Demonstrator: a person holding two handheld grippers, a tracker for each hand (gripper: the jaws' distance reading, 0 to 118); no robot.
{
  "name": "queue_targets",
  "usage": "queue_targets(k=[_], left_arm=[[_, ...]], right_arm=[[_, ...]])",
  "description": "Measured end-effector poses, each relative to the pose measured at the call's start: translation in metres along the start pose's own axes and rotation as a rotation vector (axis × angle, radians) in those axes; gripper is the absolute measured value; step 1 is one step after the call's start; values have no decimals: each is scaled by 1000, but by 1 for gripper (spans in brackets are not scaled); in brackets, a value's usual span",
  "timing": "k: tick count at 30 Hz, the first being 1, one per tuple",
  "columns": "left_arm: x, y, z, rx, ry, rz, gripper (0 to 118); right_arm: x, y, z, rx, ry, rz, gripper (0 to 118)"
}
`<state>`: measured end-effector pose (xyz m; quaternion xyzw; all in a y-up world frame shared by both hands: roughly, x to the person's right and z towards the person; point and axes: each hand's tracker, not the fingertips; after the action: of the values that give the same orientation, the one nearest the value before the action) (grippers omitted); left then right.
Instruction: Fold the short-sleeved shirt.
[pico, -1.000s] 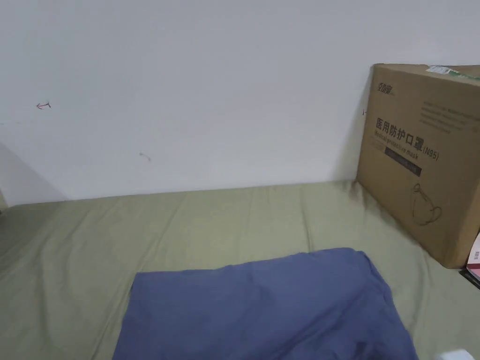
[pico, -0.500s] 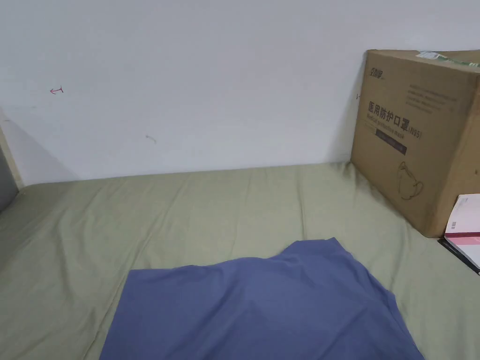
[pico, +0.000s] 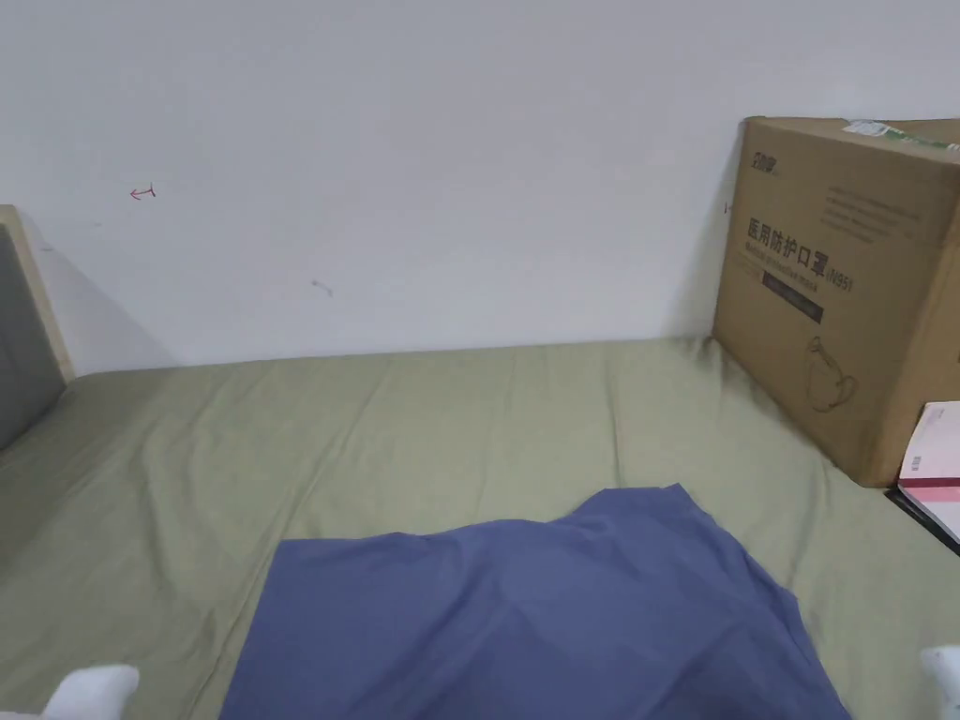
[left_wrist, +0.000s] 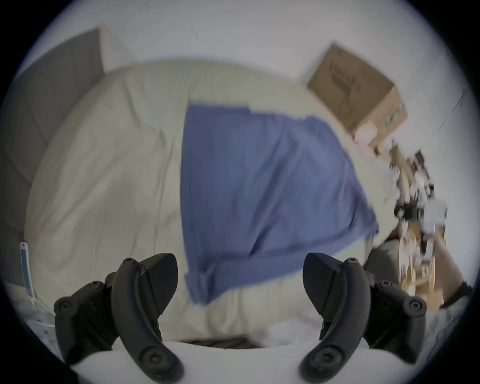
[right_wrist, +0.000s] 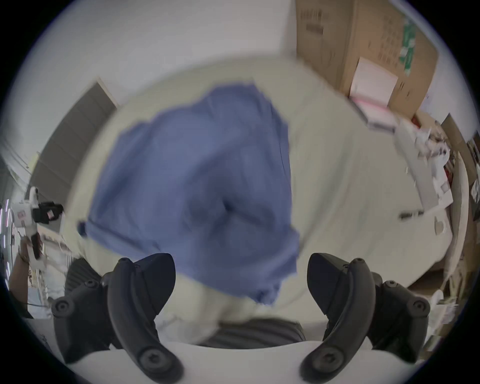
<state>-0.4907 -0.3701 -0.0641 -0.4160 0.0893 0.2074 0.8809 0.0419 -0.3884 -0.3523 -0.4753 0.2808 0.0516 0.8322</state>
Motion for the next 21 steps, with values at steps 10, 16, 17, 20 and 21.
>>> queue_targets(k=[10,16,17,20,21], left_arm=[[82,-27,51,892,238,-31,0],[67,-13,65,802,169,-38,0],[60,-5,70,738,55,15,0],[28,28,68,414,13,114,0],[18,36,64,279,38,136,0]], right_arm=[[-96,-23,65,969,33,12,5],[-87,-7,67,913,101,-50,0],[-84,-7,68,897,120,-54,0],[-77,-3,67,814,186,-43,0],[-76,-3,65,776,185,-31,0]])
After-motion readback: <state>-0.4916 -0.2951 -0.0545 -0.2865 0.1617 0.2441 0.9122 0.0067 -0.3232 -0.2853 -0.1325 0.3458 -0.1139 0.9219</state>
